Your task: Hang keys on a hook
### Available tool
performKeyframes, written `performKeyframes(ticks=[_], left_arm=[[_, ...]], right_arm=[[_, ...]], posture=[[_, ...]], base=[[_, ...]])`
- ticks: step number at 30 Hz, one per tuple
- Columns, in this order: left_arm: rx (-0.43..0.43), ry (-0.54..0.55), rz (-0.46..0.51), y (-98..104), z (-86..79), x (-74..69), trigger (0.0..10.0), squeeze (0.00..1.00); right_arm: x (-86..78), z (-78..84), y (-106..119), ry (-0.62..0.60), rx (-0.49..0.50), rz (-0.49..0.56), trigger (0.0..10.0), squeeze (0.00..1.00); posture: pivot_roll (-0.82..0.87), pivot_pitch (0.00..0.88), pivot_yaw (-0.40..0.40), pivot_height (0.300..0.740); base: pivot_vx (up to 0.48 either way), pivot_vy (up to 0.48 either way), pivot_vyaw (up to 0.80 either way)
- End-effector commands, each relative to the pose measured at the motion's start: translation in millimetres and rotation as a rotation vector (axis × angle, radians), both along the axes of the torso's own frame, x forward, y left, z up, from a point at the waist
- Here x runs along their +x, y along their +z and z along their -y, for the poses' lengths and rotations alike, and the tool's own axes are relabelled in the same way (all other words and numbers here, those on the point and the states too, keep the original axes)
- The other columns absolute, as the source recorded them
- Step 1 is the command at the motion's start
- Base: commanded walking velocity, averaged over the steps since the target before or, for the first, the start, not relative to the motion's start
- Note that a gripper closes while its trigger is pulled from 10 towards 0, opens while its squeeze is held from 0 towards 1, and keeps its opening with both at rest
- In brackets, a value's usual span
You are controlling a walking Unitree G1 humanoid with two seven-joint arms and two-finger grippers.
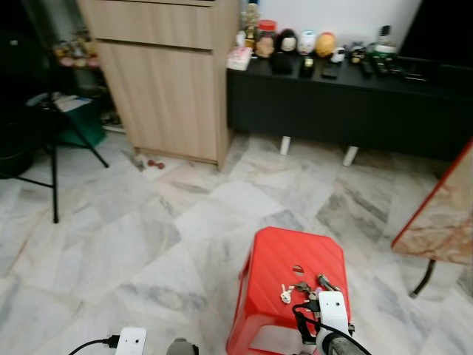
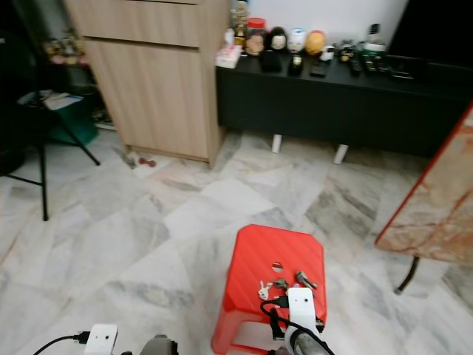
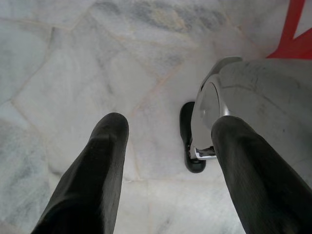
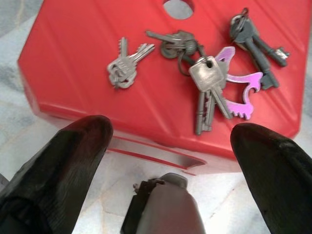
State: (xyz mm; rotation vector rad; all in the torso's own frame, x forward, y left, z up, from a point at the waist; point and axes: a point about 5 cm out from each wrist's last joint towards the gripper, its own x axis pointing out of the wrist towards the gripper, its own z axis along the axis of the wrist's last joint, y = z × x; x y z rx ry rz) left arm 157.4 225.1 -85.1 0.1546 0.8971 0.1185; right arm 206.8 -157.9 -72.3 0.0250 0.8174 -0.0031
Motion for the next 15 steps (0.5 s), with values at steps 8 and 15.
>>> performKeyframes(ticks=[8, 15], left_arm=[[-0.006, -0.004, -0.005, -0.5, 0.9, -0.5, 10.0, 0.00], [-0.005, -0.003, -0.004, -0.6, 1.0, -0.8, 10.0, 0.00]], right_arm=[[-2.0, 5.1, -0.7, -0.029, 0.000, 0.001, 10.0, 0.00], [-3.0, 5.0, -1.2, -0.023, -0.004, -0.003, 10.0, 0.00]], posture=[[0.11, 0.053, -0.048, 0.657], [0.11, 0.054, -0.048, 0.657]], base=[[0.033, 0.000, 0.00], [0.292, 0.000, 0.00]])
